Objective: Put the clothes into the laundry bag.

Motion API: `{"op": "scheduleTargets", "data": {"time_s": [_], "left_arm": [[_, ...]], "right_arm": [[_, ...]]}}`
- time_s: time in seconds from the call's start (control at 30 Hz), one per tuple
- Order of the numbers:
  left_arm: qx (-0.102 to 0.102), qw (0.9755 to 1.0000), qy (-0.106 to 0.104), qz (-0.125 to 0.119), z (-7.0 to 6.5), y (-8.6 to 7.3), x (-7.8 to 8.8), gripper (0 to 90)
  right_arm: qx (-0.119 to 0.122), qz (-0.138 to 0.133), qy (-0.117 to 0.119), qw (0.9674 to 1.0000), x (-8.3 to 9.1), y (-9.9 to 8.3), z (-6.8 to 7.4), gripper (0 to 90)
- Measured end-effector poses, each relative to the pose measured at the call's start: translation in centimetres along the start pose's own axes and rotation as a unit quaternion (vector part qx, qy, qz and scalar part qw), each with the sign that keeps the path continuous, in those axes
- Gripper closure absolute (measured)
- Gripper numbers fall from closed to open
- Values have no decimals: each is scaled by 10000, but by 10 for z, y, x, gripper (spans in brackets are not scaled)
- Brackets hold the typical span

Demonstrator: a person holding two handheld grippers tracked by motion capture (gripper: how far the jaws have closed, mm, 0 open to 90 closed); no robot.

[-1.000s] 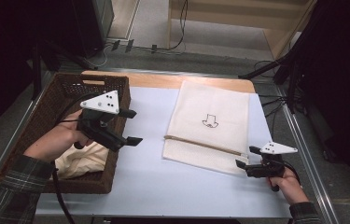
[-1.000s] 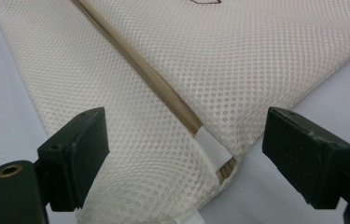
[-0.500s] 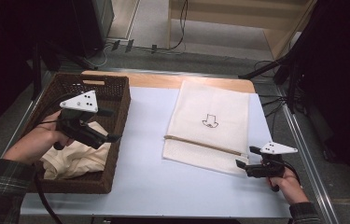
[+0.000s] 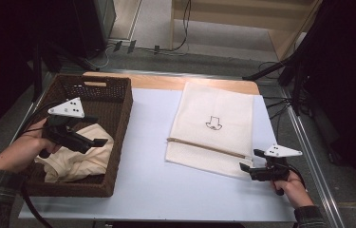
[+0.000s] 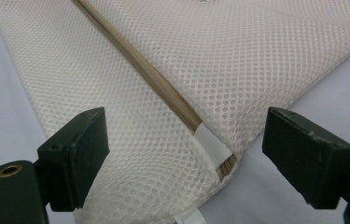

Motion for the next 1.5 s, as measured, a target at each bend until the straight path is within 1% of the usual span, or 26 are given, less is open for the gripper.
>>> {"op": "scheduleTargets", "data": {"time_s": [0.03, 0.27, 0.3, 0.4, 0.6, 0.67, 0.73, 0.8, 0.97, 1.03, 1.17, 1.23, 1.3, 1.43, 1.47, 1.5], "left_arm": [[2, 10000, 28, 44, 1, -3, 0, 176], [168, 9998, 59, 64, 4, -15, 1, 177], [150, 9998, 59, 66, 4, -17, 1, 177], [184, 9998, 65, 96, 5, -23, 0, 176], [295, 9991, 116, 287, 8, -39, -6, 176], [329, 9985, 159, 402, 9, -44, -7, 176], [383, 9982, 161, 435, 10, -49, -8, 176], [380, 9973, 189, 604, 12, -56, -9, 175], [497, 9949, 301, 825, 17, -73, -13, 176], [538, 9937, 310, 930, 19, -80, -15, 177], [571, 9906, 349, 1190, 21, -93, -21, 174], [582, 9895, 335, 1284, 21, -98, -24, 175], [561, 9888, 331, 1342, 21, -100, -27, 174], [592, 9864, 374, 1488, 23, -107, -32, 175], [582, 9863, 366, 1502, 24, -108, -34, 180], [580, 9856, 402, 1537, 24, -109, -35, 186]], "right_arm": [[3, 2, -3, 10000, 0, 0, 0, 151], [12, 4, -5, 10000, 0, 0, 0, 151], [27, 6, -3, 10000, -1, 0, 0, 151], [22, 4, 2, 10000, -1, 0, 1, 151], [29, 6, -5, 10000, 0, 0, 1, 151], [23, -9, -10, 10000, 0, 0, 0, 151], [27, 5, -2, 10000, -1, 0, 0, 151], [31, 10, 5, 10000, -2, -1, 1, 151], [18, 21, 20, 10000, -2, 0, 2, 151], [30, 22, 22, 10000, -2, 0, 2, 151], [52, 43, 20, 10000, -3, -1, 2, 151], [50, 39, 20, 10000, -3, -1, 2, 151], [48, 38, 22, 10000, -3, -1, 2, 151], [26, 47, 34, 10000, -3, -2, 2, 151], [35, 52, 37, 10000, -3, -2, 2, 151], [42, 55, 37, 10000, -4, -2, 2, 151]]}}
Point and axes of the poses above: each handheld gripper's, and its own axes: x roughly backward along the jaws, y roughly out of its top, z roughly to its left, the point moved 9 cm from there along -x, roughly forward along the jaws, and after that the axes turned 9 degrees about -x, right-handed, at the moved point
